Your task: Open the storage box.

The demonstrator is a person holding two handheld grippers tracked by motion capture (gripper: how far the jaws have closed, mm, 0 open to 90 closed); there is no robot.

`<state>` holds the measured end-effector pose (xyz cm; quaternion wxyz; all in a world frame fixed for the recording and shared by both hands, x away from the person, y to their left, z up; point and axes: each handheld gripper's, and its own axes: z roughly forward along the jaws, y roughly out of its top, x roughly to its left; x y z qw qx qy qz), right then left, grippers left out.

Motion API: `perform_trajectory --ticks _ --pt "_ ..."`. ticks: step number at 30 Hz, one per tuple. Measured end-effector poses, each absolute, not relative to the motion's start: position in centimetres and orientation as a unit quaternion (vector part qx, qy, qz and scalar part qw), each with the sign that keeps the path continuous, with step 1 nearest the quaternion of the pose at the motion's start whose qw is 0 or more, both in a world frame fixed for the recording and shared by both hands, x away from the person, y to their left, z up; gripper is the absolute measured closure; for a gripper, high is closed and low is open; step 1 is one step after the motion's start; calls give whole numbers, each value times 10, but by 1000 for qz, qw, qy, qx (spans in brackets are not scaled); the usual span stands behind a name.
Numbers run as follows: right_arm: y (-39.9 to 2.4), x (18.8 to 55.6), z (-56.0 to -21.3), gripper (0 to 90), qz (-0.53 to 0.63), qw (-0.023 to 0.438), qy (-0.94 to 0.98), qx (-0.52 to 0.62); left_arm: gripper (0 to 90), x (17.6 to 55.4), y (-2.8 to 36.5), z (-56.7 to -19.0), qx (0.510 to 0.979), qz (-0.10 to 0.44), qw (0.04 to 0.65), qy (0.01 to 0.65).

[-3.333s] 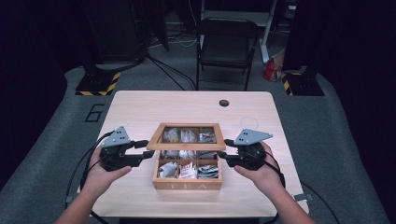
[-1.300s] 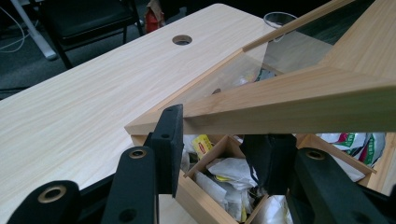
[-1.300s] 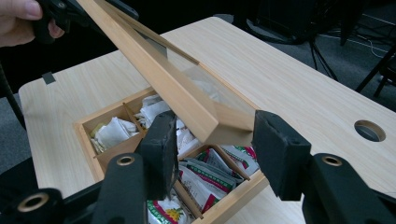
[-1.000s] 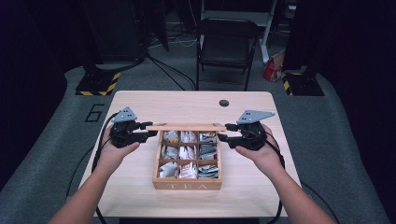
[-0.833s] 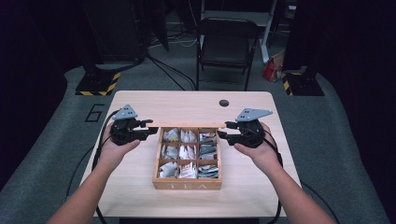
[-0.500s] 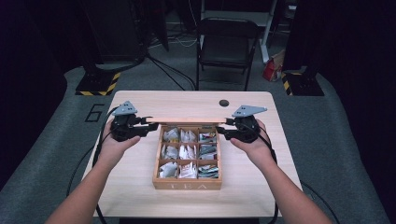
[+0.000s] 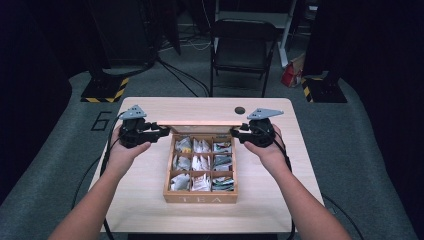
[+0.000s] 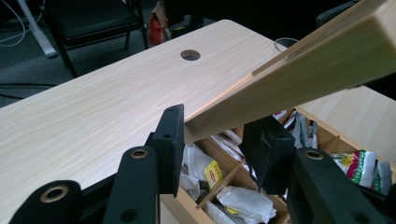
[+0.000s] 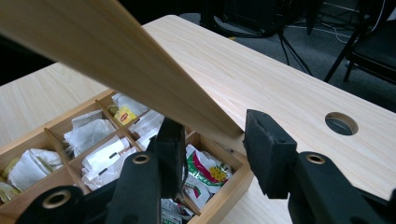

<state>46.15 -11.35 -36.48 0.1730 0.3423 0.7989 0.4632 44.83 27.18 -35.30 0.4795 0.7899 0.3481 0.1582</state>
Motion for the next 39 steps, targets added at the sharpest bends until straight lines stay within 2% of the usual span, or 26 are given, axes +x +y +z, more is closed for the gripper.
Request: perform_trajectory --ticks 13,26,39 --pt "-112 467 -362 592 461 177 797 348 597 463 268 -369 780 170 477 367" --pt "-109 476 -359 593 466 185 784 365 612 471 265 -369 768 185 483 377" --pt "-105 490 -373 588 449 187 791 372 617 478 265 -367 769 186 483 376"
